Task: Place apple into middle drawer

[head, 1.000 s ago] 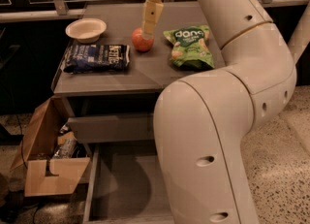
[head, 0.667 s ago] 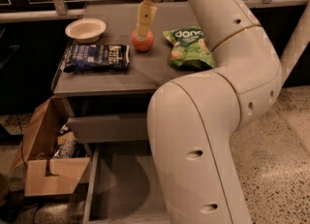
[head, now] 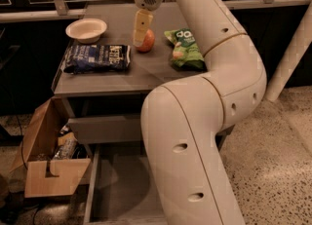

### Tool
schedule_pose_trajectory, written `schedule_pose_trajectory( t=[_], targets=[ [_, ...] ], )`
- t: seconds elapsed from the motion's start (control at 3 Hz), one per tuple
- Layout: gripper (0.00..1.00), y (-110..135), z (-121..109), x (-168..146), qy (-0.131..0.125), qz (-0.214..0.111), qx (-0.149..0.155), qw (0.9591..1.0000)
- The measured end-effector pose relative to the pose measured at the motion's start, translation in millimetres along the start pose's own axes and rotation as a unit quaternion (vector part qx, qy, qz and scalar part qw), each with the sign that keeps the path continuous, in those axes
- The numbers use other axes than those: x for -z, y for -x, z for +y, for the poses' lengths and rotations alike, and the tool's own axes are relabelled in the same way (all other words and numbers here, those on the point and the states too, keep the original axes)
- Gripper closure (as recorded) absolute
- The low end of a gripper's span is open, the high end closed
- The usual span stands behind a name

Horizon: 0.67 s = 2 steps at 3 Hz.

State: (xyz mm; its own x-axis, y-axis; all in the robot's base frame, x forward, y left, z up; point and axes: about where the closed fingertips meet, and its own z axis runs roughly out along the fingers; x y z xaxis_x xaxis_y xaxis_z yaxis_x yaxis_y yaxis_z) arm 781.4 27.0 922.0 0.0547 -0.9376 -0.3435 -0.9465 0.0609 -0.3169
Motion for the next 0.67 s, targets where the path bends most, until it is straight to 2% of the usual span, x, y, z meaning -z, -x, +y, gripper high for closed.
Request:
schedule_pose_trajectory(
  t=[0.67],
  targets=[
    [0.0,-14.3,-4.2,-21.5,0.006,-0.003,-0.012,0.9999]
  ],
)
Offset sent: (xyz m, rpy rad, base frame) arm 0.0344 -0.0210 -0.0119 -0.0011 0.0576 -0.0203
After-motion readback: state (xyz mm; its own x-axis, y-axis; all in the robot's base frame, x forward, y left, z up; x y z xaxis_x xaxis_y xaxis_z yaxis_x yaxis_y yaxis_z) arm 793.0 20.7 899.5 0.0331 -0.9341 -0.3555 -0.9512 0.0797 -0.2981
